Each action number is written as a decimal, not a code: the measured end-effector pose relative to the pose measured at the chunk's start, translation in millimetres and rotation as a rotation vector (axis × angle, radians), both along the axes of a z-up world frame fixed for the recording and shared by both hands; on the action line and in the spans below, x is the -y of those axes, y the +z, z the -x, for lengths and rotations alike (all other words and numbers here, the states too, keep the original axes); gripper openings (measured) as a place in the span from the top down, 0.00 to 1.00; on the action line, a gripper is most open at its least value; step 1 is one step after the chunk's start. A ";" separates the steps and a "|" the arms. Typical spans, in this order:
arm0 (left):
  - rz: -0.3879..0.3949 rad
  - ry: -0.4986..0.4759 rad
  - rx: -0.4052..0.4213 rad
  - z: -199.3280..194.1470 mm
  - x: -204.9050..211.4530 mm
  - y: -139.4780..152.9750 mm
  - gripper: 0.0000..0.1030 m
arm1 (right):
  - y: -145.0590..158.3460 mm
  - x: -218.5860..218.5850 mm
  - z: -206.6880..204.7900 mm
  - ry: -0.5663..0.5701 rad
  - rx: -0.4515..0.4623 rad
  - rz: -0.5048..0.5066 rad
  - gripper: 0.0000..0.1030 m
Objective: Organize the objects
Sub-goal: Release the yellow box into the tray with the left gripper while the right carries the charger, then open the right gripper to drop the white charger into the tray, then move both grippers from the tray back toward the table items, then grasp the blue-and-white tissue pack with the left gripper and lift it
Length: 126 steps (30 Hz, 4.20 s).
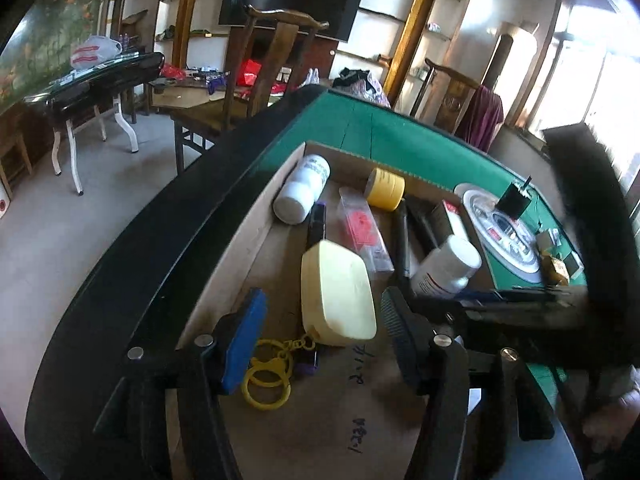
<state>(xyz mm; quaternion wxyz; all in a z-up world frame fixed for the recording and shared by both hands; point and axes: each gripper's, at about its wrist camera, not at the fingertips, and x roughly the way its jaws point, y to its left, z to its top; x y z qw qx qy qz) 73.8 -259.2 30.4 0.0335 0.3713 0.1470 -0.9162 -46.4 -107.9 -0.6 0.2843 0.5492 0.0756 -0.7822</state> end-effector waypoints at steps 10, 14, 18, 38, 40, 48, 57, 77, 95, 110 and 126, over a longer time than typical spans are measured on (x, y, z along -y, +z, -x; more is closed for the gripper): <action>-0.074 -0.064 0.025 -7.3 -8.0 2.0 0.47 | 15.3 -16.8 12.8 -0.011 0.060 0.103 0.69; -0.113 -0.164 0.069 -13.8 -28.1 -1.7 0.47 | 38.9 -51.6 2.6 -0.048 0.011 0.169 0.54; -0.170 -0.229 0.112 -13.1 -49.3 -1.8 0.47 | 53.1 -88.1 -4.7 -0.103 -0.037 0.205 0.52; -0.135 -0.095 0.106 52.7 -106.9 15.9 0.43 | 69.2 -220.8 -11.2 -0.329 -0.105 0.297 0.50; -0.018 -0.096 0.022 38.4 -117.7 33.4 0.41 | 77.4 -235.9 -14.0 -0.353 -0.185 0.276 0.50; 0.130 -0.153 -0.331 -10.3 -171.3 93.3 0.01 | 97.0 -289.4 -31.0 -0.509 -0.499 0.259 0.17; 0.124 -0.383 -0.129 18.2 -227.8 63.4 0.01 | 57.7 -358.2 16.4 -0.670 -0.288 0.236 0.17; 0.296 -0.735 0.096 71.8 -362.1 -15.6 0.05 | 16.7 -401.6 54.9 -0.676 -0.189 0.337 0.18; 0.285 -0.741 0.104 47.5 -402.3 -18.4 0.40 | 12.9 -381.3 51.9 -0.638 -0.196 0.254 0.18; 0.187 -0.666 0.095 51.3 -377.0 -17.2 0.60 | 30.5 -374.8 40.5 -0.664 -0.352 0.066 0.18; 0.147 -0.512 0.023 40.9 -310.2 12.9 0.60 | 25.0 -358.6 37.8 -0.627 -0.375 -0.016 0.18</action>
